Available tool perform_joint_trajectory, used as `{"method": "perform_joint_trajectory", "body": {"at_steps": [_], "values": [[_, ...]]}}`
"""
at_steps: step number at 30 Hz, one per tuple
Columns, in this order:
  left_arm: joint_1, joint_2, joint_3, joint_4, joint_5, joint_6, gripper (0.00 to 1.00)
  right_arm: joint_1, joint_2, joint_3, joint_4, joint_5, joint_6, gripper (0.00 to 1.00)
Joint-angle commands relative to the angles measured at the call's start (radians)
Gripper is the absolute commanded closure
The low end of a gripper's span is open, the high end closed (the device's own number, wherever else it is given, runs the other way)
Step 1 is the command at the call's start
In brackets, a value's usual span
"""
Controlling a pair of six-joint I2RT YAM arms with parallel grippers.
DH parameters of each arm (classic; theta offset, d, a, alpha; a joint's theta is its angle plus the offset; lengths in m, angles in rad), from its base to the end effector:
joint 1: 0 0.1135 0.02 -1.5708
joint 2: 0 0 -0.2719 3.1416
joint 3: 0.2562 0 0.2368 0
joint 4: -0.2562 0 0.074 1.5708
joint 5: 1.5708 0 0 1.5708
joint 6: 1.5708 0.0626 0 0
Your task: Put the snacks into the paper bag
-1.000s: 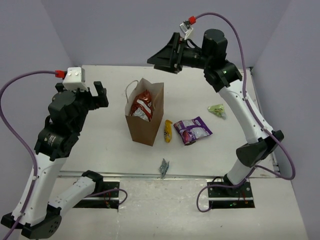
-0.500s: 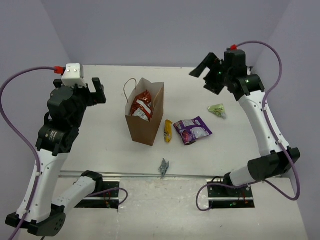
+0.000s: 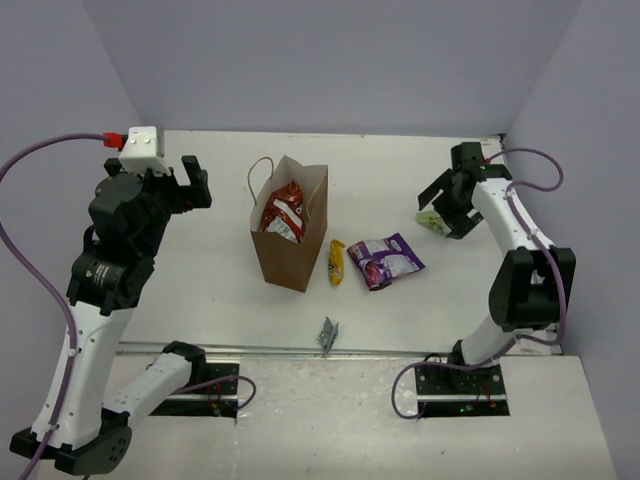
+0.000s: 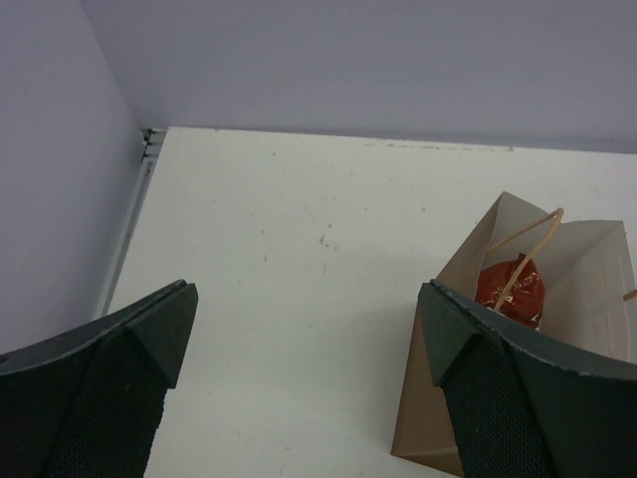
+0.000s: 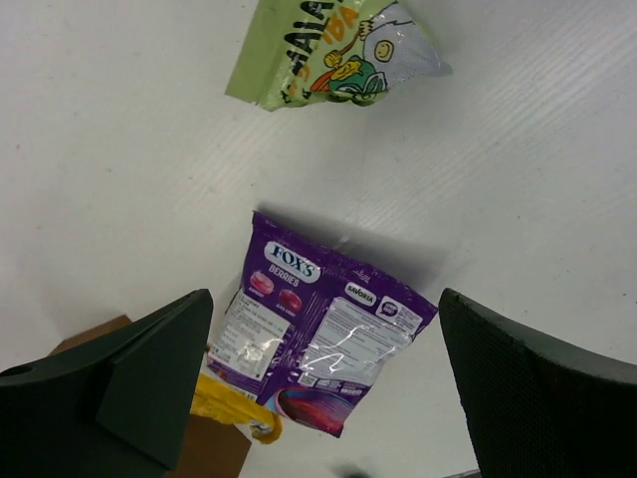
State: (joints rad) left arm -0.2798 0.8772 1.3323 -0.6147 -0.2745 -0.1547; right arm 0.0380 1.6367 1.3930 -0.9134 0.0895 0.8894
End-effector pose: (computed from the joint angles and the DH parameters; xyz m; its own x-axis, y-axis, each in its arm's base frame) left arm 0.1566 -0.0274 0.4558 -0.1522 -0.1106 -0.9821 -0.0150 0.9939 -0.1096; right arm 0.3295 0.0069 0.2629 -0.5778 0.7522 -0.3168 0.7095 0.6548 0.2607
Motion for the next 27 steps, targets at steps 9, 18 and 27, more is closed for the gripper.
{"method": "perform_joint_trajectory", "body": {"at_steps": [9,18,27], "values": [[-0.001,-0.02,0.039,0.015,-0.034,0.024,0.0,-0.064,0.195,0.038,0.05,0.016,0.293,0.01],[0.001,-0.023,0.041,0.02,-0.055,0.029,0.0,-0.099,0.304,0.092,0.054,0.059,0.352,0.04],[0.007,-0.014,0.034,0.027,-0.048,0.03,0.0,-0.107,0.38,0.129,0.056,0.041,0.336,0.98]]}}
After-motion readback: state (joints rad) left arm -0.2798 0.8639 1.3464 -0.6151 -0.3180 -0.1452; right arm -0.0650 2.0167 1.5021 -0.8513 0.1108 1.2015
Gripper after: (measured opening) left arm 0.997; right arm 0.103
